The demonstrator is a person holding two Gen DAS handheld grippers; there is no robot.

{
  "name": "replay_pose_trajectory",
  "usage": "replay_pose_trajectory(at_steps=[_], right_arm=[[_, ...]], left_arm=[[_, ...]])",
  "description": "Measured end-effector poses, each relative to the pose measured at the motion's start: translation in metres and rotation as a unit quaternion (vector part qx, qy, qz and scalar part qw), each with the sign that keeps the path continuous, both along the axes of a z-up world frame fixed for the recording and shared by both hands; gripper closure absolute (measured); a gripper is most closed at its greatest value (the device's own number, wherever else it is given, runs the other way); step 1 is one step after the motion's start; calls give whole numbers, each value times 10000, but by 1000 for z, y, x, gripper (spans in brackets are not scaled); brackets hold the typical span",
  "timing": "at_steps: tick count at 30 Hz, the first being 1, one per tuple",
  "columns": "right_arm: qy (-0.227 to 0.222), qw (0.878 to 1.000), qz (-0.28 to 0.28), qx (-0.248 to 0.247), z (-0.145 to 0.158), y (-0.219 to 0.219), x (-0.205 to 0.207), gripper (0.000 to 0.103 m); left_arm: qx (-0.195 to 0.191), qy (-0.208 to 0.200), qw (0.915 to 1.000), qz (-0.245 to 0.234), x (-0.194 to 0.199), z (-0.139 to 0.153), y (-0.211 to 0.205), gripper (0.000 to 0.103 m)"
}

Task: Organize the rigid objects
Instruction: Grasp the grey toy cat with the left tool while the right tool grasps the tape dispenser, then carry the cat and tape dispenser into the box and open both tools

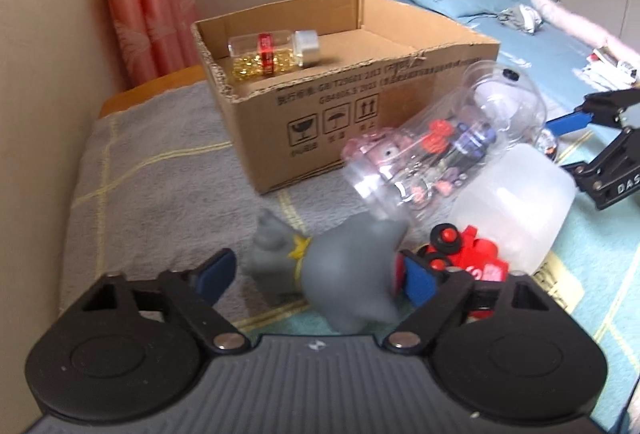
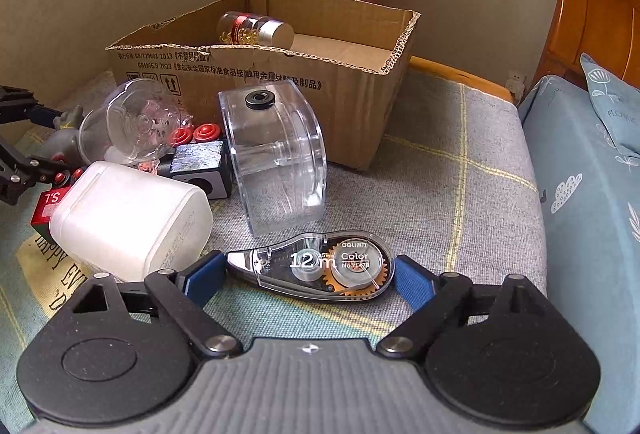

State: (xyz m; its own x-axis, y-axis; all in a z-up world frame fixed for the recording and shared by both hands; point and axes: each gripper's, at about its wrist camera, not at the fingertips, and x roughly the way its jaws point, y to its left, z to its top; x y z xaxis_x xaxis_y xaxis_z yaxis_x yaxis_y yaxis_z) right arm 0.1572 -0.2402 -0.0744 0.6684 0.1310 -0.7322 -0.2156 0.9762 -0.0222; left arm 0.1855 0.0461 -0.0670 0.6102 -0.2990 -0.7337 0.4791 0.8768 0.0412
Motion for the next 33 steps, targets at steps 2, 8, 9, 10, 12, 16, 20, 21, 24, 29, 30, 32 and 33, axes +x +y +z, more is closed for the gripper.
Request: replay_pose_trajectory(at_steps=[2, 8, 9, 10, 12, 16, 20, 21, 24, 29, 30, 32, 33], right_arm=[[2, 10000, -14, -1, 0, 1, 0, 10], [39, 10000, -84, -10, 1, 4, 2, 9], [43, 9999, -98, -11, 1, 4, 2, 9], [43, 9999, -116, -12, 0, 5, 2, 9], [37, 9999, -140, -18, 0, 5, 1, 9], [59, 9999, -123, -27, 1, 6, 0, 10], [94, 9998, -146, 5, 3, 5, -1, 10], [98, 9998, -149, 9, 5, 4, -2, 10], [63, 9999, -141, 63, 11, 2, -6, 10], [-6, 10000, -75, 30, 29, -4, -13, 10], [-42, 10000, -43, 11, 34, -4, -15, 10], [-108, 9999, 36, 37, 45, -7, -18, 10], [-143, 9999, 67, 59, 52, -8, -19, 10]], left_arm=[[-41, -5, 10000, 0, 0, 1, -1, 22], [-260, 58, 9996, 115, 1, 2, 1, 24], [-303, 86, 9994, 141, 1, 2, 3, 24], [-330, 90, 9993, 162, 1, 3, 3, 24], [-308, 102, 9993, 181, 2, 4, 2, 25], [-334, 198, 9989, 273, 2, 6, 3, 28], [-265, 268, 9982, 459, 2, 9, 4, 28], [-232, 272, 9980, 514, 1, 10, 5, 28], [-152, 276, 9972, 672, -2, 17, 8, 28], [80, 301, 9958, 861, -7, 36, 7, 28], [109, 273, 9959, 859, -9, 42, 6, 28], [142, 190, 9962, 838, -11, 54, 3, 28], [152, 141, 9964, 821, -11, 61, 2, 28]])
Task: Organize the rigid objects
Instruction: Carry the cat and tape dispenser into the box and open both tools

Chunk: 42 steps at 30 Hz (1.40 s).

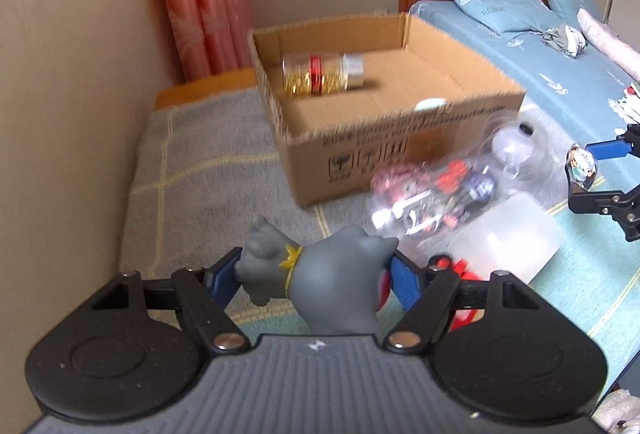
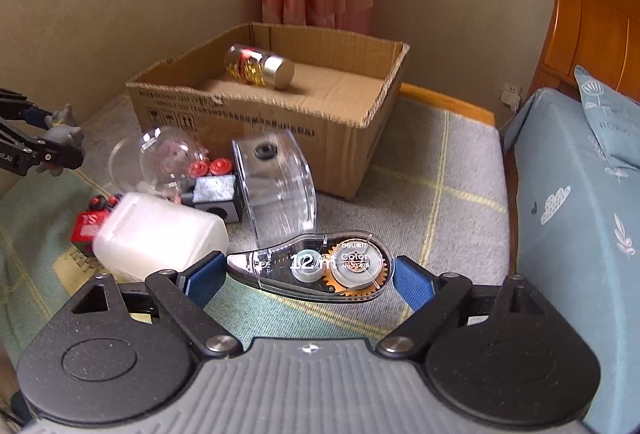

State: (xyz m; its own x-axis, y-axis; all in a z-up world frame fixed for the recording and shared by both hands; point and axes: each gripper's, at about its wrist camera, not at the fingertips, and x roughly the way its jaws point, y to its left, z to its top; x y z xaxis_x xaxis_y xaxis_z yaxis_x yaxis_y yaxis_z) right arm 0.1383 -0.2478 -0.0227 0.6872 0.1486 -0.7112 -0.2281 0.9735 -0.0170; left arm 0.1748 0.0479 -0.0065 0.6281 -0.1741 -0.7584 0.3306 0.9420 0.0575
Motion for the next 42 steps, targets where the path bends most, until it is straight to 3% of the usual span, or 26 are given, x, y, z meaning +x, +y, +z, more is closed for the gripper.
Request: replay_pose_trajectory(at_steps=[10, 16, 25, 28, 30, 32, 37, 42], right_arm=[[-475, 9985, 264, 104, 53, -6, 1, 10], [-798, 9962, 340, -5, 76, -2, 11, 10], [-752, 9964, 385, -5, 80, 5, 32, 10], [-763, 9960, 459, -26, 82, 10, 34, 10], [-769, 9959, 471, -23, 85, 11, 37, 10], [-803, 9955, 500, -83, 88, 13, 40, 10], [-802, 9953, 529, -147, 94, 17, 57, 10], [-673, 9963, 516, -123, 93, 19, 80, 10]], left_arm=[[29, -735, 9951, -660, 23, 59, -39, 28], [-114, -638, 9958, -640, 63, 62, -63, 28], [-29, -374, 9991, -183, 99, 36, -80, 28], [21, -310, 9995, -1, 104, 26, -81, 23], [116, -438, 9989, 141, 98, 27, -81, 11], [90, -627, 9979, 163, 89, 30, -79, 10], [-165, -662, 9966, 469, 70, 38, -66, 6], [-74, -579, 9961, 662, 56, 36, -62, 6]])
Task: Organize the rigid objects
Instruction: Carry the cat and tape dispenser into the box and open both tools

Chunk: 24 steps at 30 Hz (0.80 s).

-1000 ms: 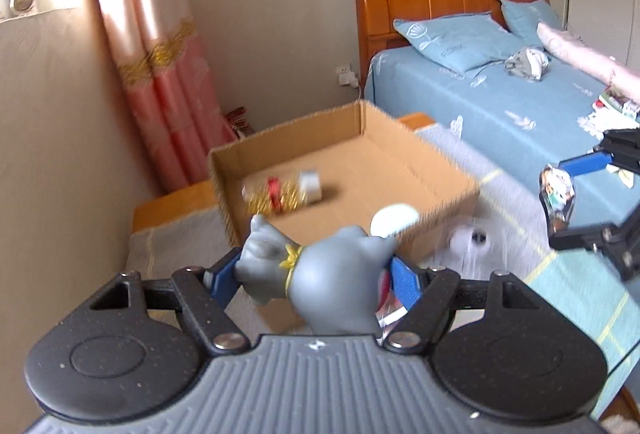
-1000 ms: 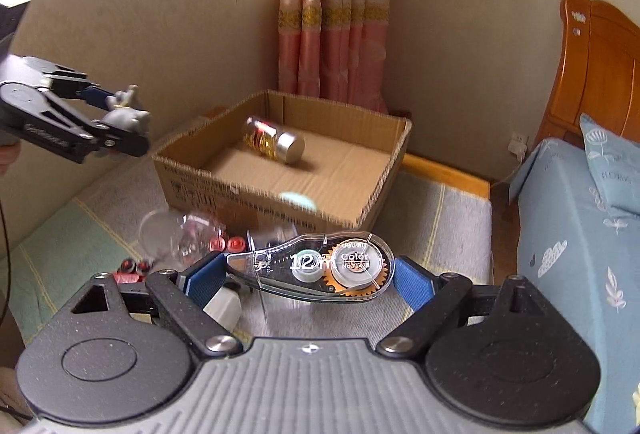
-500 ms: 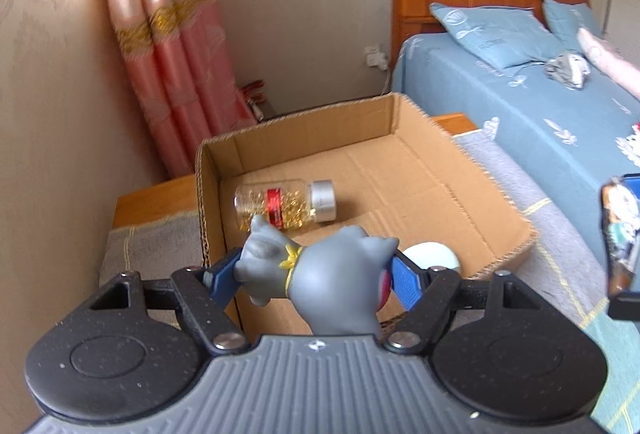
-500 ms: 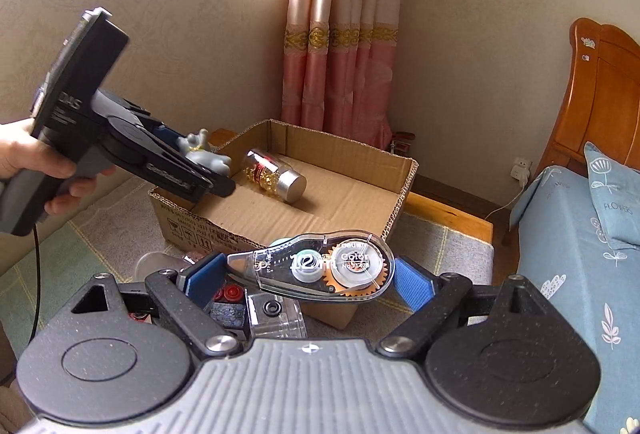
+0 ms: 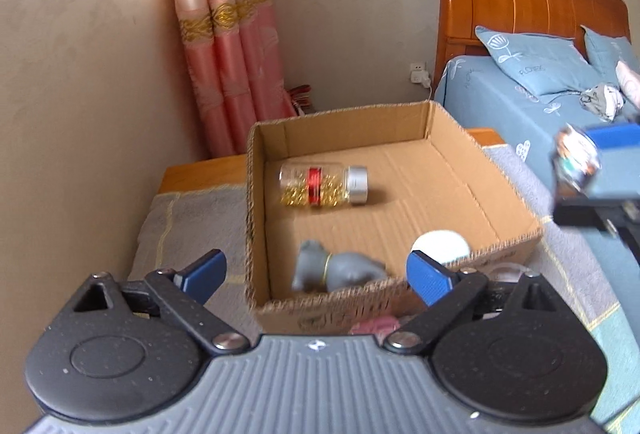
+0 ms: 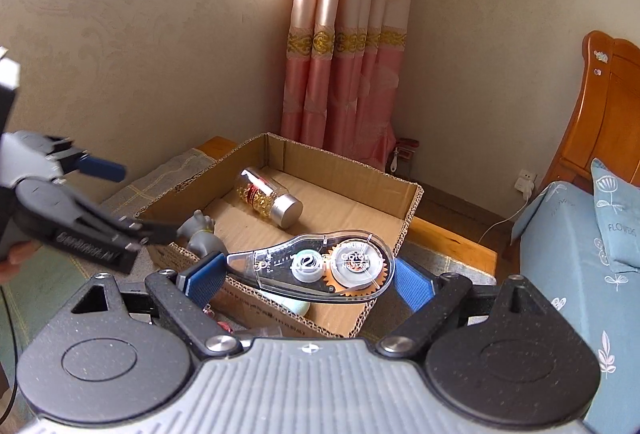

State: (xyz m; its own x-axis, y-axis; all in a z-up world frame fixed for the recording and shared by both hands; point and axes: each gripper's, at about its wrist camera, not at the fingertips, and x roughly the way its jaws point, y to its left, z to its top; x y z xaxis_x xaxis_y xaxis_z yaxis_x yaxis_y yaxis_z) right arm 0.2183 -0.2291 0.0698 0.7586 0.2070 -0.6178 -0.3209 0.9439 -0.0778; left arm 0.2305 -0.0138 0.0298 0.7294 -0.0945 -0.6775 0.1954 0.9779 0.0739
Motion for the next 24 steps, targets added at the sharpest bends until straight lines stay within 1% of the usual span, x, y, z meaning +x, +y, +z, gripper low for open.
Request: replay_pose_trajectory(at_steps=[3, 7, 12, 18, 24], right_arm=[[197, 9998, -40, 73, -4, 0, 19, 10], [394, 9991, -82, 117, -9, 3, 40, 10], [602, 9980, -161, 81, -14, 8, 66, 10], [861, 9956, -357, 63, -24, 11, 103, 10], [1172, 9916, -532, 141, -38, 13, 137, 10]], left_arm=[[-21, -46, 10000, -61, -15, 0, 3, 6], [-102, -84, 9999, 15, -30, 1, 11, 6], [-149, -202, 9994, 232, -41, -1, 24, 6], [-324, -335, 9978, 462, -57, -3, 42, 6], [-389, -303, 9968, 625, -63, -7, 52, 6]])
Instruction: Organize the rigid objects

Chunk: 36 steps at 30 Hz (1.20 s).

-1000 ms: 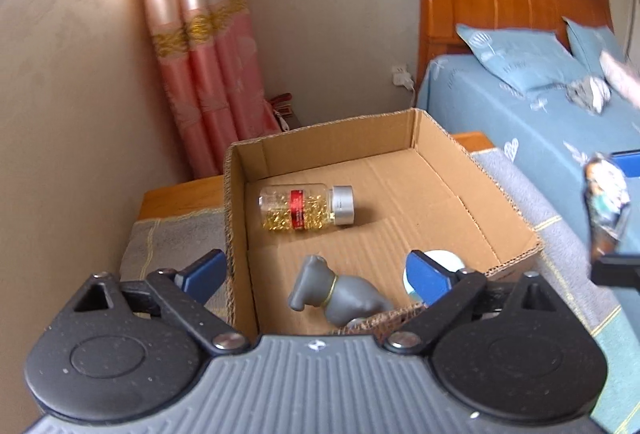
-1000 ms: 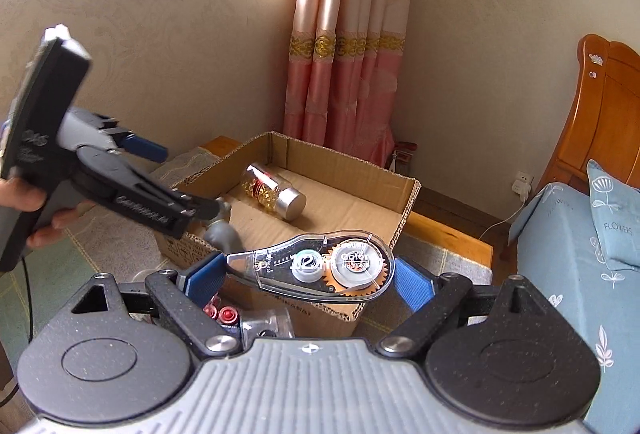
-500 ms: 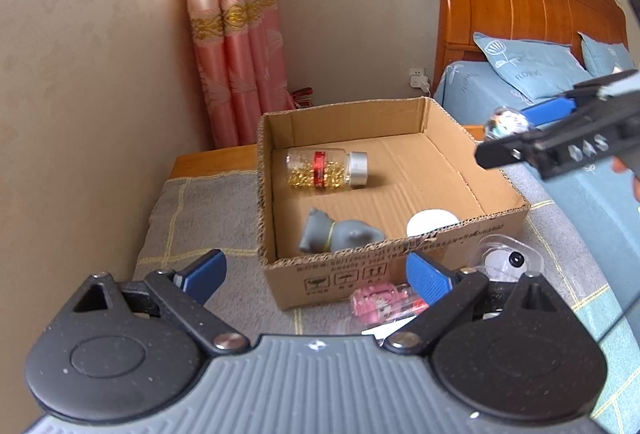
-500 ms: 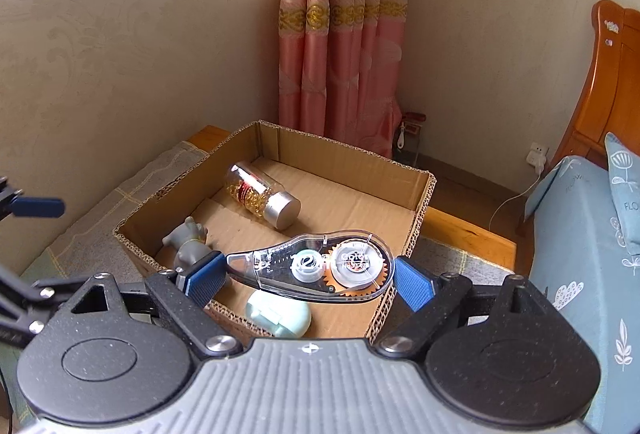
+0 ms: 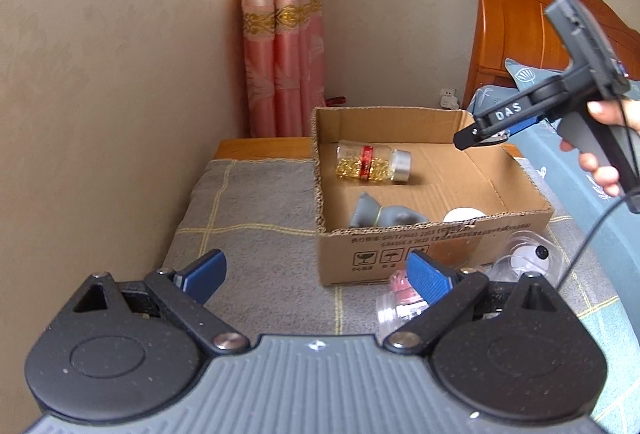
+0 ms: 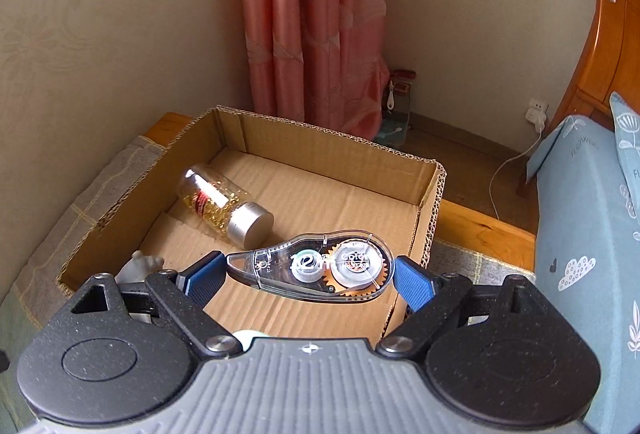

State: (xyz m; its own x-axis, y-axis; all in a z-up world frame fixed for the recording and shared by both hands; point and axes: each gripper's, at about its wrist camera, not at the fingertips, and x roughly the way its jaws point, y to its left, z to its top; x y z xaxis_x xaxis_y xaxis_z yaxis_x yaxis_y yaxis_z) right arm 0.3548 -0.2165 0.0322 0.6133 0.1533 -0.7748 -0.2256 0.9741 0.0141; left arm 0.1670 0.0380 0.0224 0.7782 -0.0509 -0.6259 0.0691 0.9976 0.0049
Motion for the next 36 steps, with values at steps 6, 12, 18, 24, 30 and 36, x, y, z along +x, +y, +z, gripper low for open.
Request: replay_pose_trajectory(at_steps=[6, 12, 18, 24, 30, 36], right_arm=[[226, 9997, -122, -31, -11, 6, 19, 10], [47, 9992, -335, -193, -10, 8, 26, 0], [66, 9993, -354, -133, -4, 4, 17, 0], [46, 9994, -269, -218, 3, 6, -7, 0], [62, 9997, -194, -109, 6, 4, -41, 0], [76, 9999, -69, -4, -4, 3, -84, 0]], left_arm=[[-31, 0, 10000, 14, -4, -2, 4, 6], [-50, -32, 10000, 9, -6, -1, 5, 6], [-81, -30, 10000, 18, -7, -1, 6, 6], [-70, -32, 10000, -16, -10, 0, 4, 6], [-55, 3, 10000, -56, -11, -2, 2, 6], [-13, 77, 9998, -160, -12, -5, -4, 6]])
